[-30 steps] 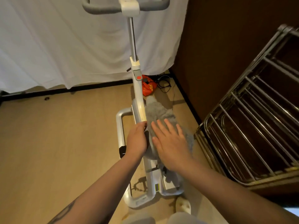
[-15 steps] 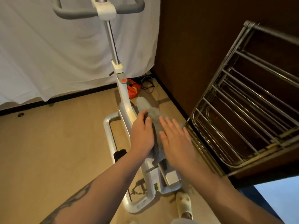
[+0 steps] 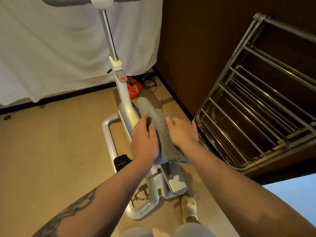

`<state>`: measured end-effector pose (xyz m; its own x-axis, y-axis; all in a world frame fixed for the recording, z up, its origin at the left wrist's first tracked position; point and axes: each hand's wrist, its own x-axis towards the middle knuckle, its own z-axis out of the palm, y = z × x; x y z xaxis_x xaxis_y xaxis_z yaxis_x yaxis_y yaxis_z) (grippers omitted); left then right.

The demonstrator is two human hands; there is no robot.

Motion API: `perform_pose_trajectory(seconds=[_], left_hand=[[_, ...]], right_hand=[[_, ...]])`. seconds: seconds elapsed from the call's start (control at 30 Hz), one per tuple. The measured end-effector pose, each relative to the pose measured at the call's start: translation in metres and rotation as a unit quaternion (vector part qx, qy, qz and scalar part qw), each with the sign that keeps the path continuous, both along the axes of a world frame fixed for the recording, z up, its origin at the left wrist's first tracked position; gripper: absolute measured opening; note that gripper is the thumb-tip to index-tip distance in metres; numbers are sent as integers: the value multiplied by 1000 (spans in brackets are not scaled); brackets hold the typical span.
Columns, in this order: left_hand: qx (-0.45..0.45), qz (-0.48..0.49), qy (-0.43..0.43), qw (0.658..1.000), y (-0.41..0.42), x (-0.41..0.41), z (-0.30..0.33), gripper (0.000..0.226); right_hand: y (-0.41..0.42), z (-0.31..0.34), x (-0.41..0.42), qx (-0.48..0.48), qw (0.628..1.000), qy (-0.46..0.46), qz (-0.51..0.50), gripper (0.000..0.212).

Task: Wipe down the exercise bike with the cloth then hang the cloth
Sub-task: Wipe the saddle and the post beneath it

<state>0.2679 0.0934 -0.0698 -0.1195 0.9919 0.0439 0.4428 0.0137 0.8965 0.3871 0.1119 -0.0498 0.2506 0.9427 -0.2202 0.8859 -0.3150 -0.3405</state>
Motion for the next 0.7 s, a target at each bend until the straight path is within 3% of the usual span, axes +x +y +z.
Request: perform_pose_trajectory(seconds=[0.07,0.13,0.3,0.47,0.6,0.7], left_hand=[[5,4,10,1000,0,0,-1,41],[17,6,22,1000,0,2,3,37],[14,-11,51,999,4,1,-1,38],[21,5,62,998,1,1,2,39],[26,11,67,997,1,2,2,37],[27,15,70,997,2,3,3,38]], right_hand=[[-23,-5,-7,58,996,-51,36,59],[-40,-9,-7,98,994,-26,48,59],[12,4,16,-19,990,136,-16,45],[-45,-15,3,122,973,182,-72,48],[1,-9,26,-8,951,272,-144,43],[-7,-4,18,0,972,219,-86,42]])
